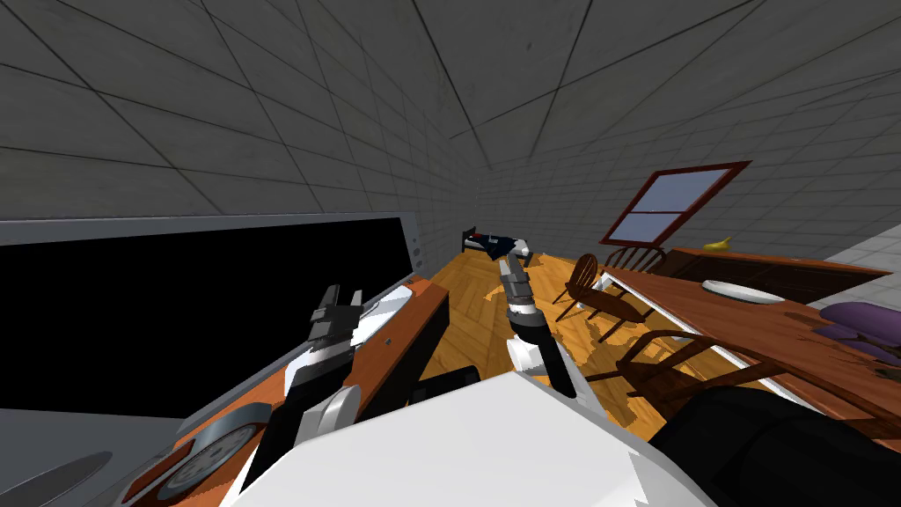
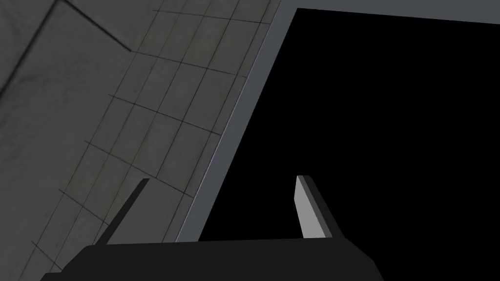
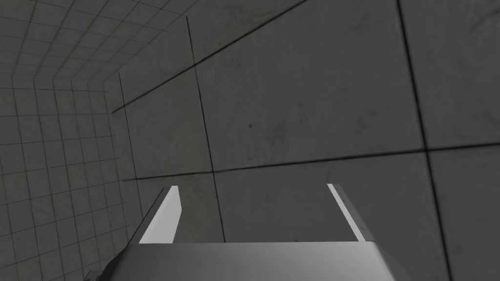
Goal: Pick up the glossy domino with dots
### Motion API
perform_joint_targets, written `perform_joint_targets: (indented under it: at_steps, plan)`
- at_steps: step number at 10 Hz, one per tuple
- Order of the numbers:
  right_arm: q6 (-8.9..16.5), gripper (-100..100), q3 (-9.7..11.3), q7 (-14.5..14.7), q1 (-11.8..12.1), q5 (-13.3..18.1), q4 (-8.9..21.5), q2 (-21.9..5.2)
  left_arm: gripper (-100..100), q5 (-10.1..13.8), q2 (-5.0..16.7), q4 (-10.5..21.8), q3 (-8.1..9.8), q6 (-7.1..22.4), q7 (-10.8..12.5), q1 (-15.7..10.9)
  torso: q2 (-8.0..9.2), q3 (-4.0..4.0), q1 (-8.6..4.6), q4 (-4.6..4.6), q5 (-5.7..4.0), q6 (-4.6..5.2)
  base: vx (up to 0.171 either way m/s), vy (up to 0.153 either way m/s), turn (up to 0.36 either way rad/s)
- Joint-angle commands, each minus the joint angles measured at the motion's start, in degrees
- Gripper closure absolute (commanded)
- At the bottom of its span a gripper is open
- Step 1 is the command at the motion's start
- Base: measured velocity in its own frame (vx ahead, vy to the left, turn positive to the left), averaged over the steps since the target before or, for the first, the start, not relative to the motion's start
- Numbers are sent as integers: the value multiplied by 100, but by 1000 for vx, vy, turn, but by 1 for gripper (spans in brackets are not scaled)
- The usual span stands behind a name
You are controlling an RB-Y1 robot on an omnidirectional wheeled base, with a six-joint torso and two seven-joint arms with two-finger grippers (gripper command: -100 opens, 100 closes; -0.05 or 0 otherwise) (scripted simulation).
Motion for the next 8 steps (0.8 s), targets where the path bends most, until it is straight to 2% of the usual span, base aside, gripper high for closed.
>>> perform_joint_targets:
  at_steps: [1, 4, 8]
  plan:
    - [0, 0, 0, 0, 0, 0, 0, 0, -100, -34, 246, 162, 10, 72, -52, -26, 0, 0, 0, 0, 0, 0, -8, -17, -42]
    - [0, 0, 0, 0, 0, 0, 0, 0, -100, -122, 560, 542, 36, 244, -182, -80, 5, 3, -10, 1, -2, 1, -16, -31, -55]
    - [0, 0, 1, 0, 0, 0, 0, 0, -100, -310, 923, 1279, 89, 588, -457, -175, 7, 4, -15, 1, -3, 1, -21, -44, -76]
